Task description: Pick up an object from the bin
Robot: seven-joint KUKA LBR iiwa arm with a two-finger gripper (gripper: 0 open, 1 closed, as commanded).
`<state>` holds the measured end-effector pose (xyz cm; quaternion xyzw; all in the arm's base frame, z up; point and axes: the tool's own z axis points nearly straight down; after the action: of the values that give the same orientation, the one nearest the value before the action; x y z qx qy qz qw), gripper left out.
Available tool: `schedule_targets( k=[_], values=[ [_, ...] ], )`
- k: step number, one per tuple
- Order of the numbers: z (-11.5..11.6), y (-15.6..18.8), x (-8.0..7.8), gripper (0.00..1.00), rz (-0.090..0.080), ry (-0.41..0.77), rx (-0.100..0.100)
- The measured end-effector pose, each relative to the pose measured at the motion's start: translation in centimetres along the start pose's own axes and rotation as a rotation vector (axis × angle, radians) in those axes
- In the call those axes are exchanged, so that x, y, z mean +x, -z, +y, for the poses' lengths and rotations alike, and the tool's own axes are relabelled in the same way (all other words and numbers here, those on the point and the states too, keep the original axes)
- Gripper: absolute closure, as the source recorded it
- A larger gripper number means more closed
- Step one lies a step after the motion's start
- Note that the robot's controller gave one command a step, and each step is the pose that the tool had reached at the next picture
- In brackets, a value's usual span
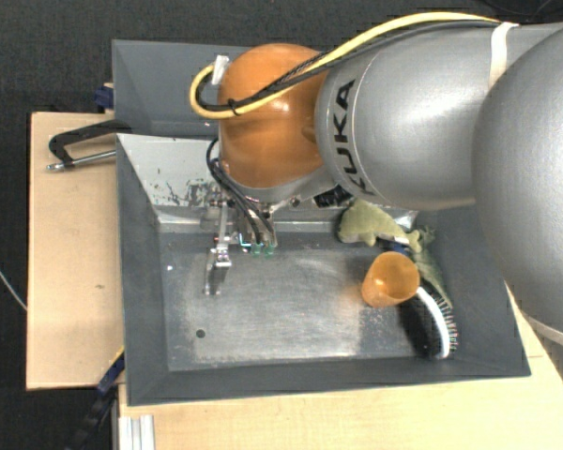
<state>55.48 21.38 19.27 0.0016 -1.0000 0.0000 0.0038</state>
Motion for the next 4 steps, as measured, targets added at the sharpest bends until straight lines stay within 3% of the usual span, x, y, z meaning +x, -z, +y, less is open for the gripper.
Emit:
schedule_targets(
  k=[1, 2, 3, 4],
  values=[
    [-0.6, 0.2, -4.2, 0.00, -0.014, 0.131, -0.002],
    [-11.7, -10.9, -0.5, 0.00, 0.001, -0.005, 0.004],
    [-24.2, -10.3, -3.2, 0.00, -0.015, 0.034, 0.003],
    [-29.9, -12.0, 1.7, 0.00, -0.016, 0.352, -0.003]
  ],
)
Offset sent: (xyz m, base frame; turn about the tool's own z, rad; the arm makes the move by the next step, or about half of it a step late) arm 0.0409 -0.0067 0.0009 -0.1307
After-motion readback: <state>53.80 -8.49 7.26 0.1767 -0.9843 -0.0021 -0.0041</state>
